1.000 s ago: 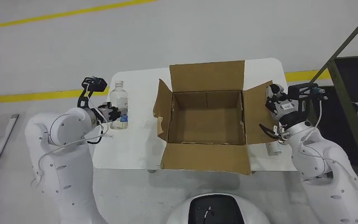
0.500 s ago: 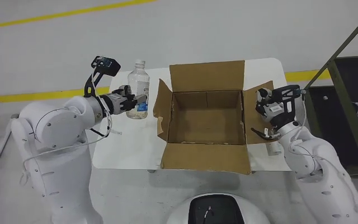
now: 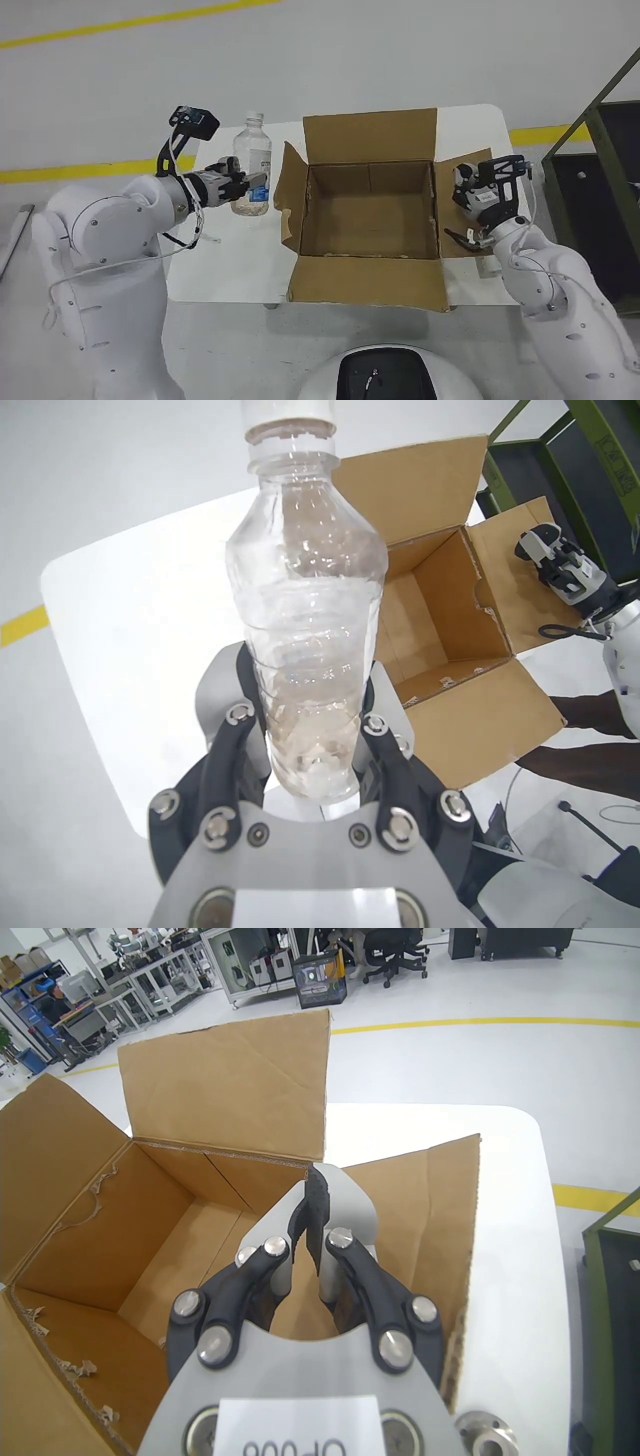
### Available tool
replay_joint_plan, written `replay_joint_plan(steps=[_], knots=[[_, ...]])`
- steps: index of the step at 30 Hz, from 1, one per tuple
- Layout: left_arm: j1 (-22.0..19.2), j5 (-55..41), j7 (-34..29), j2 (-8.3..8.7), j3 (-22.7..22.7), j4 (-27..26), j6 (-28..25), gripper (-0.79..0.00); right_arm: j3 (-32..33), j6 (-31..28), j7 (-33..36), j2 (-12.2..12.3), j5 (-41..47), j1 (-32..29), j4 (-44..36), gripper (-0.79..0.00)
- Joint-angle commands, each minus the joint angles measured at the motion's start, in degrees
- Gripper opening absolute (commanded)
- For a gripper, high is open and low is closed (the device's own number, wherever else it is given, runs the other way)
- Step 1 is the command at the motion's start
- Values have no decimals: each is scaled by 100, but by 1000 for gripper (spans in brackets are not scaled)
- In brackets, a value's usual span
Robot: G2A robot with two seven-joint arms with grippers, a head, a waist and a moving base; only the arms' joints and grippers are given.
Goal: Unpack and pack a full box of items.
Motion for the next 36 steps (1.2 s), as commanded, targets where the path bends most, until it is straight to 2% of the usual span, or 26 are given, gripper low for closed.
replay_joint_plan(steps=[1, 7, 12, 17, 34, 36], knots=[[-5, -298, 138, 4, 88, 72, 44, -785, -22, 6, 11, 2, 4, 23, 6, -785], [-277, -1176, 235, -53, 717, 308, 448, -785, -67, 46, 24, 9, -11, 37, 0, -785], [-488, -1259, 358, -103, 1339, 633, 798, -785, -58, 82, 3, 17, -7, 16, -11, -785], [-603, -1410, 671, -146, 1748, 1219, 765, -785, -53, 110, -2, 25, 16, -8, -31, -785], [-622, -1375, 715, -147, 1794, 1302, 693, -785, -87, 146, -14, 47, 62, -54, -94, -785], [-520, -1378, 930, -148, 1837, 1274, 696, -785, -119, 139, -8, 48, 47, -27, -87, -785]])
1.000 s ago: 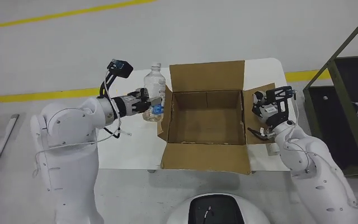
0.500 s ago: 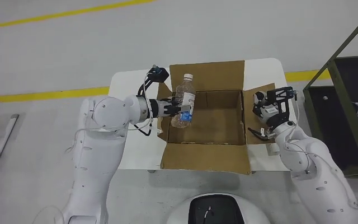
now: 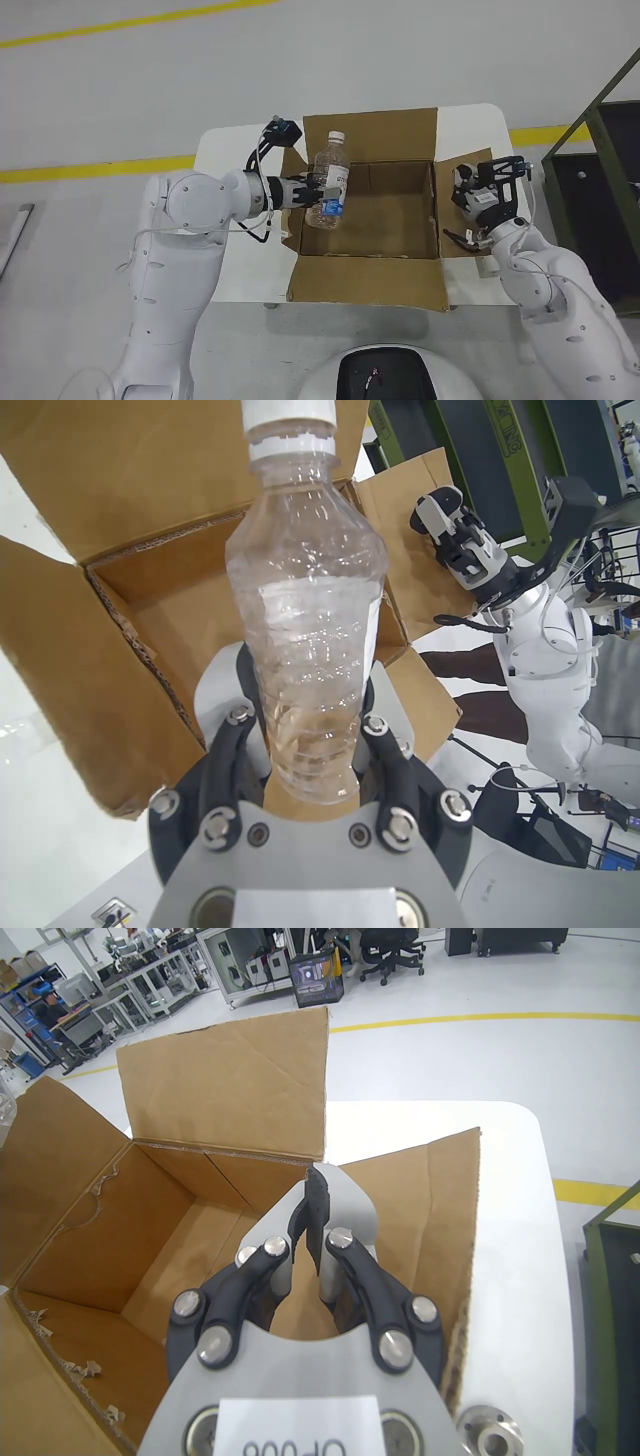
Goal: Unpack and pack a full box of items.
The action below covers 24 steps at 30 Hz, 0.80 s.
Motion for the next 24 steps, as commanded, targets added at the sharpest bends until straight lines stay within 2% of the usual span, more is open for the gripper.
replay_joint_plan(steps=[1, 6, 15, 21, 24], knots=[[102, -48, 252, -8, 81, -10, 57, -785, -35, -2, 12, 0, -13, 27, 5, -785], [-22, -187, 469, -87, 520, 151, 421, -785, -74, 37, -16, 2, -26, 32, -35, -785], [-332, -577, 504, -251, 1125, 728, 1746, -785, -42, 114, -83, 11, 30, -68, -138, -785], [-590, -48, 532, -326, 1658, 1035, 2090, -785, -39, 124, -113, 17, 45, -82, -173, -785], [-654, 43, 519, -344, 1764, 1096, 2097, -785, -49, 126, -119, 18, 59, -67, -167, -785]])
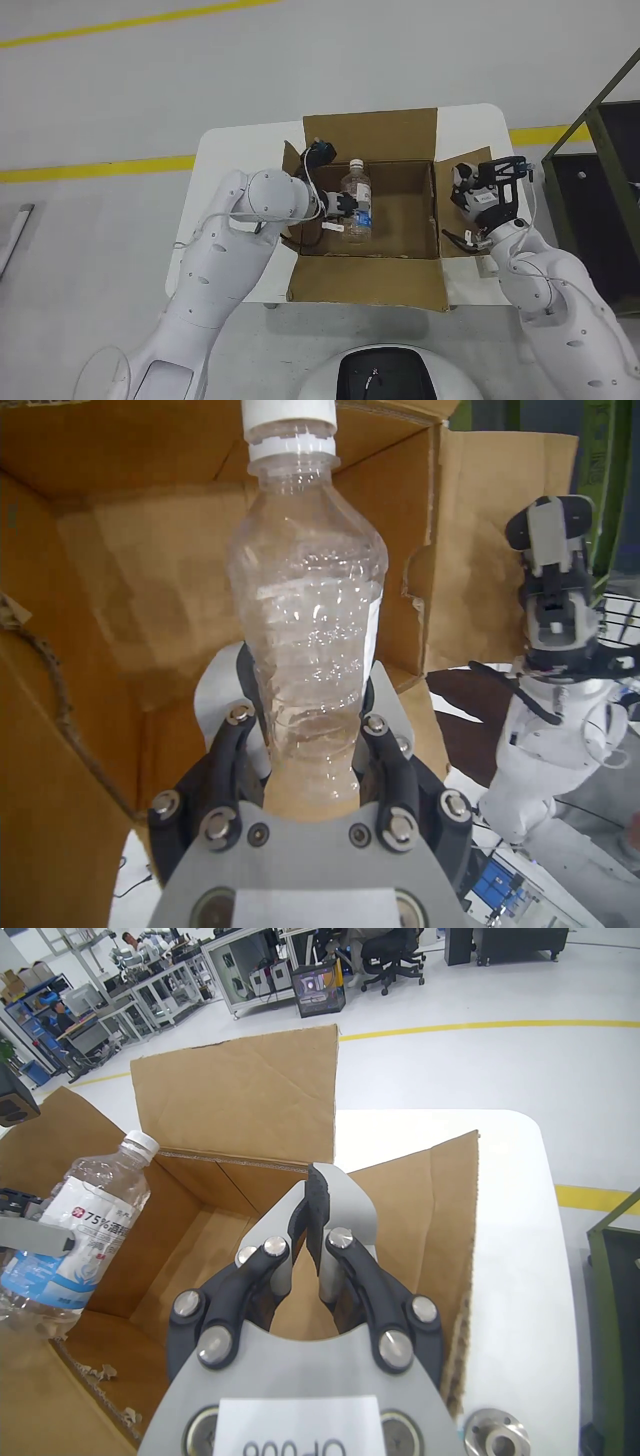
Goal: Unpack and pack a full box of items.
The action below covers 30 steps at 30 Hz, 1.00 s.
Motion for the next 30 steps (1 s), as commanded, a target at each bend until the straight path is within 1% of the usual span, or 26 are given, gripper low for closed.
replay_joint_plan(steps=[1, 9, 11, 14, 17, 18, 20, 21, 30], knots=[[-6, 3, 0, -1, 10, 7, -3, -785, -9, 4, -1, 1, 6, 14, 10, -785], [-6, 3, 0, -1, 10, 7, -3, -785, -5, -7, -32, 8, 60, 38, 78, -785], [40, 91, 177, 8, -7, -82, -74, -785, -7, -21, -37, 9, 86, 52, 107, -785], [-13, 358, 35, 13, 94, -319, 84, -785, -37, -34, -33, 9, 94, 75, 142, -785], [-173, 613, -208, -30, 345, -322, 389, -785, -58, -41, -37, 10, 96, 102, 177, -785], [-228, 557, -253, -61, 413, -305, 465, -785, -60, -39, -33, 11, 101, 109, 182, -785], [-370, 658, -315, -123, 608, -100, 732, -785, -62, -42, -43, 12, 107, 121, 186, -785], [-439, 726, -275, -162, 758, 53, 772, -785, -61, -44, -44, 14, 109, 124, 189, -785], [-1214, 460, -248, -605, 1991, 1471, 801, -785, -21, -44, -79, 26, 150, 85, 192, -785]])
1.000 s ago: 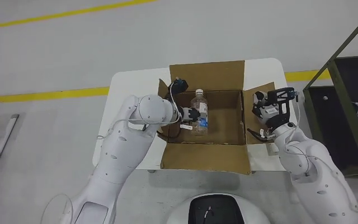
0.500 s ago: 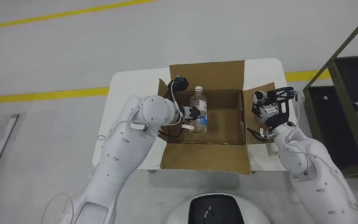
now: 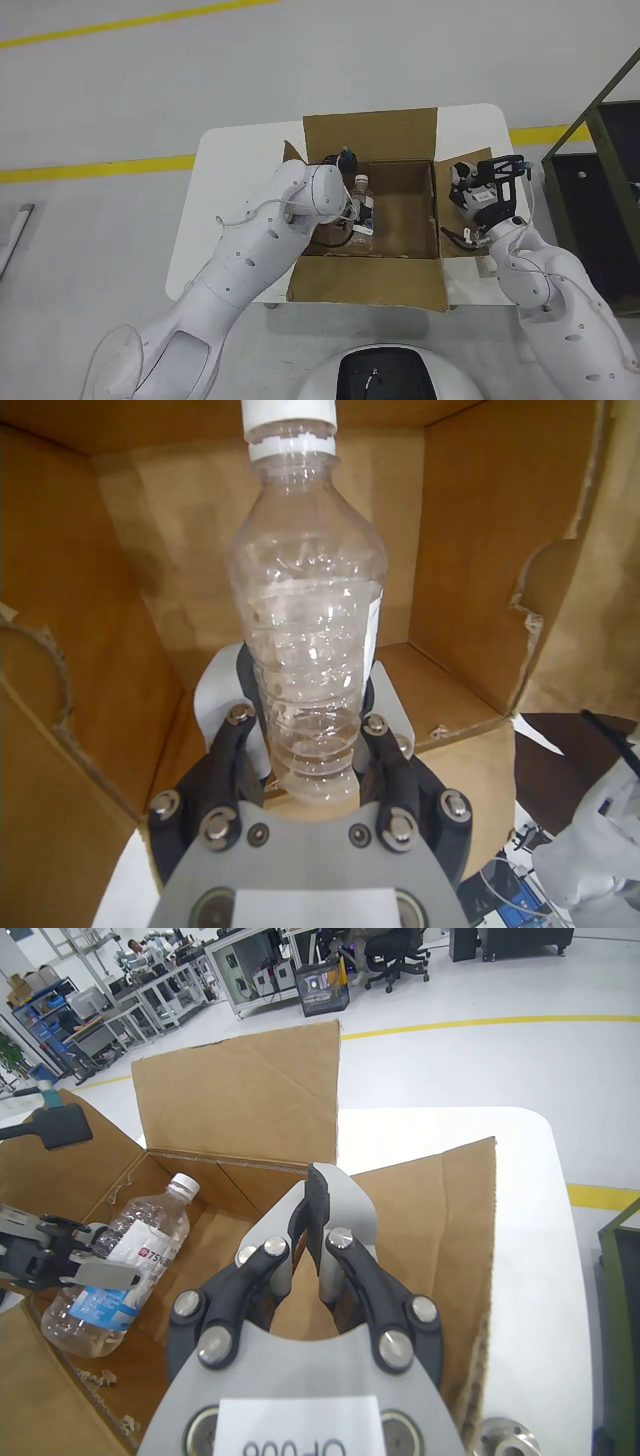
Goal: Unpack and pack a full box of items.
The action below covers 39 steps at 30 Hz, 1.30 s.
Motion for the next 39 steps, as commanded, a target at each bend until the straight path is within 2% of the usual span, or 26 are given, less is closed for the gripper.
replay_joint_plan(steps=[1, 8, 13, 21, 22, 23, 24, 35, 39], knots=[[-189, -35, -1, -107, 298, 368, -1, -785, 14, 7, -7, 3, 15, -16, -4, -785], [-626, -135, 94, -407, 972, 1233, 95, -785, 28, 22, -32, 10, 39, -42, -20, -785], [-779, -430, 167, -579, 1236, 1670, 167, -785, 29, 25, -24, 16, 49, -51, -24, -785], [-921, -704, 208, -804, 1595, 2049, 208, -773, 50, 33, 1, 28, 21, -82, -115, -785], [-933, -736, 209, -825, 1628, 2095, 209, -449, 68, 32, 3, 31, 26, -93, -125, -785], [-945, -774, 210, -845, 1654, 2149, 210, -169, 84, 32, 7, 34, 29, -103, -134, -785], [-958, -801, 207, -863, 1685, 2205, 208, 0, 94, 35, 13, 37, 27, -112, -145, -785], [-1103, -916, 260, -1017, 1966, 2553, 260, 0, 81, 47, 26, 47, 35, -162, -199, -785], [-1191, -978, 255, -1029, 1952, 2350, 254, 0, 96, 38, 24, 52, 64, -171, -246, -785]])
